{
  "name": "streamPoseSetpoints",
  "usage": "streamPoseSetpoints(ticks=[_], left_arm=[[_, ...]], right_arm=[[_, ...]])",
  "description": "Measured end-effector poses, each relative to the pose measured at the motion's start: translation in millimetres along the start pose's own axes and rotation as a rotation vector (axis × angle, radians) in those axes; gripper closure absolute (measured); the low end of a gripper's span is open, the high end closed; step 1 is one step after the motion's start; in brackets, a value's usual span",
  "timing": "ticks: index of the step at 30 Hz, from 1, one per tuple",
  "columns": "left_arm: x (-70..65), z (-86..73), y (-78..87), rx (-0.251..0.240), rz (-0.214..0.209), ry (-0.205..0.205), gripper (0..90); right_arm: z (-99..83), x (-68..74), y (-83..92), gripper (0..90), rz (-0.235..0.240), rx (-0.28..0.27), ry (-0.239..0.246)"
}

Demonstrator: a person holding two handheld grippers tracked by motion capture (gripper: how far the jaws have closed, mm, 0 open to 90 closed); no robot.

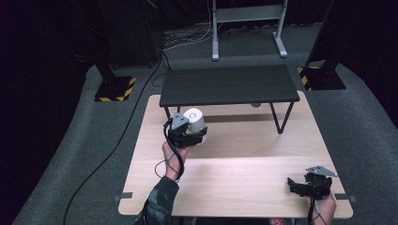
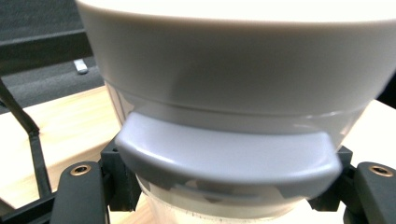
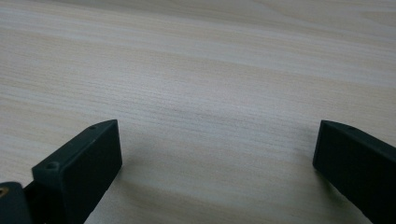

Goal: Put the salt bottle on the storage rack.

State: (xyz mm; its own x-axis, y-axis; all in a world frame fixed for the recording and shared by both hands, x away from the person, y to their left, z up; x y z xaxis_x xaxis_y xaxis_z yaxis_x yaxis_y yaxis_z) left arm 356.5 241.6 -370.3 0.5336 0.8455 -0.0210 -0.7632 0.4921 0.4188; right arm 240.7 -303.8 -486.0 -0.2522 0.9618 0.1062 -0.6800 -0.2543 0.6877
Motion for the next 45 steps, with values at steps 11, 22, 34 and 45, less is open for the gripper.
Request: streamPoseSetpoints(ticks=[11, 22, 34, 45], left_arm=[[-3.1, 15.5, -11.1, 0.014, -0.033, -0.009, 28.8], [-5.6, 28.3, -21.4, 0.020, -0.057, -0.011, 28.8], [-8.3, 45.0, -32.4, 0.027, -0.082, -0.010, 28.8], [-7.5, 61.2, -39.8, 0.027, -0.106, 0.000, 28.8]], right_arm=[[0.0, -0.4, 0.2, 0.0, 0.002, 0.000, -0.003], [0.0, -0.1, 0.1, 0.0, 0.000, 0.000, -0.003], [-0.2, -0.8, 0.2, 0.0, 0.001, -0.002, -0.008], [0.7, 0.9, -0.7, 0.0, -0.006, 0.001, -0.001]])
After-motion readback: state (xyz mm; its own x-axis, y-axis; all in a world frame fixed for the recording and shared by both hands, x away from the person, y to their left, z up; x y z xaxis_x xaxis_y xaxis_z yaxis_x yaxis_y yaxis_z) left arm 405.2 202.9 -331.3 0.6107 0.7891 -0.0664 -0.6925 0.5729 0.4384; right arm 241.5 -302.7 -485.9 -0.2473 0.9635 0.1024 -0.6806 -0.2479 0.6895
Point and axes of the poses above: each handheld gripper's, and its own axes: y roughly backward along the jaws, z roughly out of its top, x roughly to its left, the point moved 1 cm from there along -y, roughly forward along the jaws, and after that the axes turned 5 degrees about z, right-handed, at the moved point
